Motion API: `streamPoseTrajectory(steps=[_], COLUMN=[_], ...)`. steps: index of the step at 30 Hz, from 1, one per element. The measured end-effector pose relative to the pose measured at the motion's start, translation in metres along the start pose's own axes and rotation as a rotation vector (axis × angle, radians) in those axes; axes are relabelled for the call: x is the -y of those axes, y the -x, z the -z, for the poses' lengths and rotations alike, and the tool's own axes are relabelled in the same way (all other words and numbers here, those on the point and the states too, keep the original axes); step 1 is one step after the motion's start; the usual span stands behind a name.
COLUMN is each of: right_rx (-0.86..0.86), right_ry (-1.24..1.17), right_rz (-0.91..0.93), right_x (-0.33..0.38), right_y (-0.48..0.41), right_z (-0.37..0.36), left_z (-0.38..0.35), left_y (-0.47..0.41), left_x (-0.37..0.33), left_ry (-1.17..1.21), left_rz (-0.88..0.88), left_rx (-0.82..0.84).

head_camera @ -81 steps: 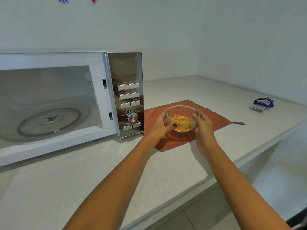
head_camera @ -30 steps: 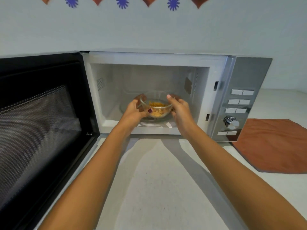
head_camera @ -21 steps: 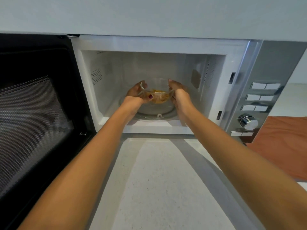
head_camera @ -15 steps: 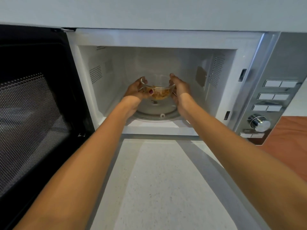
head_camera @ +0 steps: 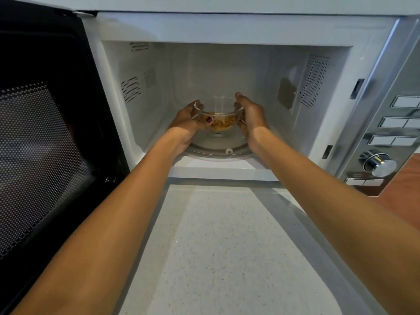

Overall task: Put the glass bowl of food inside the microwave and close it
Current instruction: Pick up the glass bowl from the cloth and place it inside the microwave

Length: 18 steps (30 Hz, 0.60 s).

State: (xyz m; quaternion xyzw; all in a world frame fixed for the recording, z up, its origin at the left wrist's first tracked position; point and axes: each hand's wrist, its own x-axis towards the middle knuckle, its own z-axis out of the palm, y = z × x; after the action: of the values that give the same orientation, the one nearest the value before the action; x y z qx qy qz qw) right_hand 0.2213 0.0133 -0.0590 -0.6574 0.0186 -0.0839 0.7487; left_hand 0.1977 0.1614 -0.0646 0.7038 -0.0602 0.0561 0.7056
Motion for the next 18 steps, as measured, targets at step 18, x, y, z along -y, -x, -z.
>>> streamPoseTrajectory(steps=[18], right_rx=[0.004], right_ry=[0.032], right_rz=[-0.017], right_x=[-0.0080], right_y=[0.0029], right_z=[0.0046], left_z=[0.0012], left_y=[-0.0055], left_x=[0.0079], left_ry=[0.011], left_rz=[0.030], left_rx=[0.044])
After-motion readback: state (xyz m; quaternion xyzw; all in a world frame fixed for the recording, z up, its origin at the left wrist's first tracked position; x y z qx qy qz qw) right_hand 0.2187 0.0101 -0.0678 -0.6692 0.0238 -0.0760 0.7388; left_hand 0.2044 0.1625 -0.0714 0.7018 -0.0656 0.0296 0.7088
